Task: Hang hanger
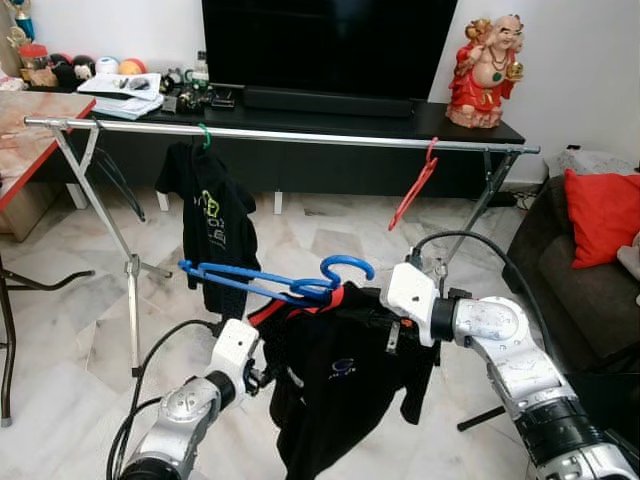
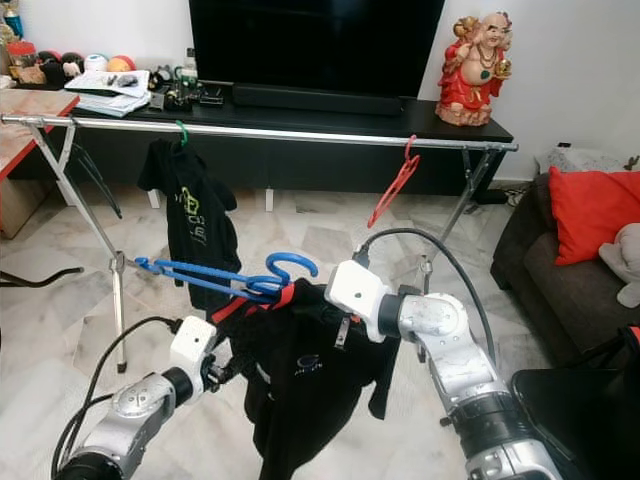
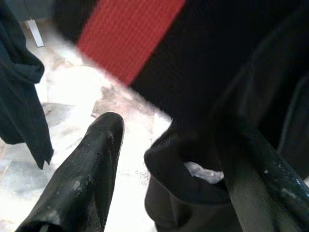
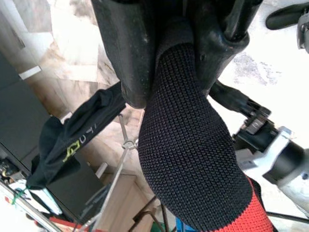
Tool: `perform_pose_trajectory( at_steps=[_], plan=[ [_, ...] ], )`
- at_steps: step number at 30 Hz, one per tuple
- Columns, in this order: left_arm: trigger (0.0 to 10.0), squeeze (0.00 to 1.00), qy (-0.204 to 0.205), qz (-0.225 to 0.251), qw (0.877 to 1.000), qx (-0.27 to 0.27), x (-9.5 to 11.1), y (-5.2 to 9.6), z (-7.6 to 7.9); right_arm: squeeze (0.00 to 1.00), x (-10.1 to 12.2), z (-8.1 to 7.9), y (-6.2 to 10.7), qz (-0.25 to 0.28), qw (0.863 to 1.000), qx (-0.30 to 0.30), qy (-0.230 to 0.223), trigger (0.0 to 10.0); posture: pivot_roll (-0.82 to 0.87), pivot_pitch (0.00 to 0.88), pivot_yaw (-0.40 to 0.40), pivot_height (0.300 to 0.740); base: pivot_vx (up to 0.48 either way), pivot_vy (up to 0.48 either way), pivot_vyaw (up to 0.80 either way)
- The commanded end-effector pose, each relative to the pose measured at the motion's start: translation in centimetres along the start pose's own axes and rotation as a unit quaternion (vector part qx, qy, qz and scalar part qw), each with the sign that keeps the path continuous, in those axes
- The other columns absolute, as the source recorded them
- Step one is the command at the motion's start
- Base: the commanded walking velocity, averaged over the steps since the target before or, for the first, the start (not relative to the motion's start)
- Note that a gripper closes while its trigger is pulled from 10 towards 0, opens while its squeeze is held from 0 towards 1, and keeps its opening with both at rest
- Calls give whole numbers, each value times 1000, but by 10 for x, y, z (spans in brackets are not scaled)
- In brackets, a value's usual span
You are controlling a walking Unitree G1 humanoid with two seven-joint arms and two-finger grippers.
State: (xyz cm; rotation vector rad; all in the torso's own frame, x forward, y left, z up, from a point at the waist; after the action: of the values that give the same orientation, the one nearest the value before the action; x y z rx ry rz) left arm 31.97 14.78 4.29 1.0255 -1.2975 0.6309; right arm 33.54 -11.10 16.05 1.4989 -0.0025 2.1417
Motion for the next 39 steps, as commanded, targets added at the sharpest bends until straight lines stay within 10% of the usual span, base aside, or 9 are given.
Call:
perform_pose_trajectory(
  at_steps=[1,5,6,7,39],
  plan=[
    [10000,0,3,10,1000,3,3,-2,1,0,11,2,2,21,1000,-3,10,0,69,22,-108,740,0,0,0],
    [9922,0,6,13,1000,-2,3,-3,2,0,11,1,2,20,1000,-2,9,0,69,24,-110,740,0,0,0],
    [3529,0,7,15,1000,-5,3,-3,2,0,11,1,2,20,1000,-2,8,0,69,24,-110,740,0,0,0],
    [0,0,10,17,1000,-10,3,-3,3,0,11,0,2,19,1000,-1,8,0,69,24,-110,740,0,0,0],
    [0,0,-19,-4,996,-86,-6,-1,19,0,2,2,4,-4,1000,-16,-8,0,77,34,-113,740,0,0,0]
  ],
)
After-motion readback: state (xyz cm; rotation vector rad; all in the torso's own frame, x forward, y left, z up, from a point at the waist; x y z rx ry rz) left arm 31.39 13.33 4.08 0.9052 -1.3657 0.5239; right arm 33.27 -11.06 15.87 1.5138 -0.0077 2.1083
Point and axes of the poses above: a point about 5 cm out from each wrist's last joint towards the gripper, its own y axis pointing back from the gripper into the wrist, its own x axis along the axis of the wrist's last joint, z = x × y, the point moved 1 cm from there along -y, pointing out of the wrist towards the gripper
